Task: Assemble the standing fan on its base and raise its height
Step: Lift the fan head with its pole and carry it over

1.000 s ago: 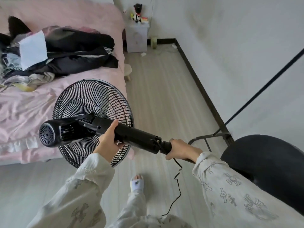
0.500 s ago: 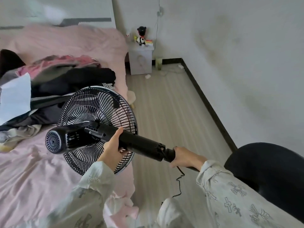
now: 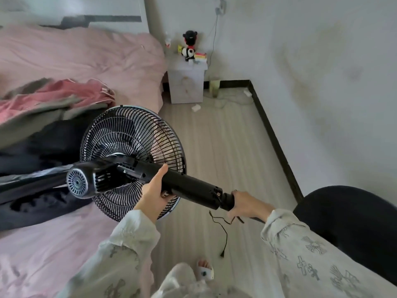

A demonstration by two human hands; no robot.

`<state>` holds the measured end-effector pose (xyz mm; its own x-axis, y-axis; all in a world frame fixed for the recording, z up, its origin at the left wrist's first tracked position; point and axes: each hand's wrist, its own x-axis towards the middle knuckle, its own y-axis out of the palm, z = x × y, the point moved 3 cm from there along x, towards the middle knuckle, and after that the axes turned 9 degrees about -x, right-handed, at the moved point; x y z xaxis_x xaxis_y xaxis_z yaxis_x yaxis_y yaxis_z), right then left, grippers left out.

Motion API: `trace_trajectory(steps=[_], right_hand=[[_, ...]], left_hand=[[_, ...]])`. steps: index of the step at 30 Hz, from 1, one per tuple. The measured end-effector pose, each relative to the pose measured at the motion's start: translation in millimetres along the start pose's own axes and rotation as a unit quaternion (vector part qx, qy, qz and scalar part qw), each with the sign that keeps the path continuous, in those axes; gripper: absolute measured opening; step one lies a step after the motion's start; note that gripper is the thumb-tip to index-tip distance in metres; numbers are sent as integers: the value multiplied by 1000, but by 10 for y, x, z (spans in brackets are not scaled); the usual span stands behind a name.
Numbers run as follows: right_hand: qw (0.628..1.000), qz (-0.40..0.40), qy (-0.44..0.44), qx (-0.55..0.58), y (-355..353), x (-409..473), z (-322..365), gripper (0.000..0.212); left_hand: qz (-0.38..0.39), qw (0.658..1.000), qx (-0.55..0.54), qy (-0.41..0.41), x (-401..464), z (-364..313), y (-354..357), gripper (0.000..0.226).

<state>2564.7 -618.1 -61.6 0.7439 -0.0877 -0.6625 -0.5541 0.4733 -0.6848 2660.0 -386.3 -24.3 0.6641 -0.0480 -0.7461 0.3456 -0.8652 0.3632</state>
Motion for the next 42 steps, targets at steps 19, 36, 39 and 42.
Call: trace_trajectory(steps=[19,36,39,42], right_hand=[[999,35,-12,-15,-2994,3305,-481,33],[995,53,-86,-15,-4762,5264,-1516,29],[994,61,-89,-33,-4947,5574,-1700,32],[993,62,-91,-43,-5073,5889,-1773,33]], left_hand=[[-66,997,-46,-2,2789,-1332,3018,71],[-141,983,-59,98,3978,-1410,5300,38],[-141,983,-52,105,4173,-1342,5632,37],[-135,984,-48,104,4445,-1368,5849,37]])
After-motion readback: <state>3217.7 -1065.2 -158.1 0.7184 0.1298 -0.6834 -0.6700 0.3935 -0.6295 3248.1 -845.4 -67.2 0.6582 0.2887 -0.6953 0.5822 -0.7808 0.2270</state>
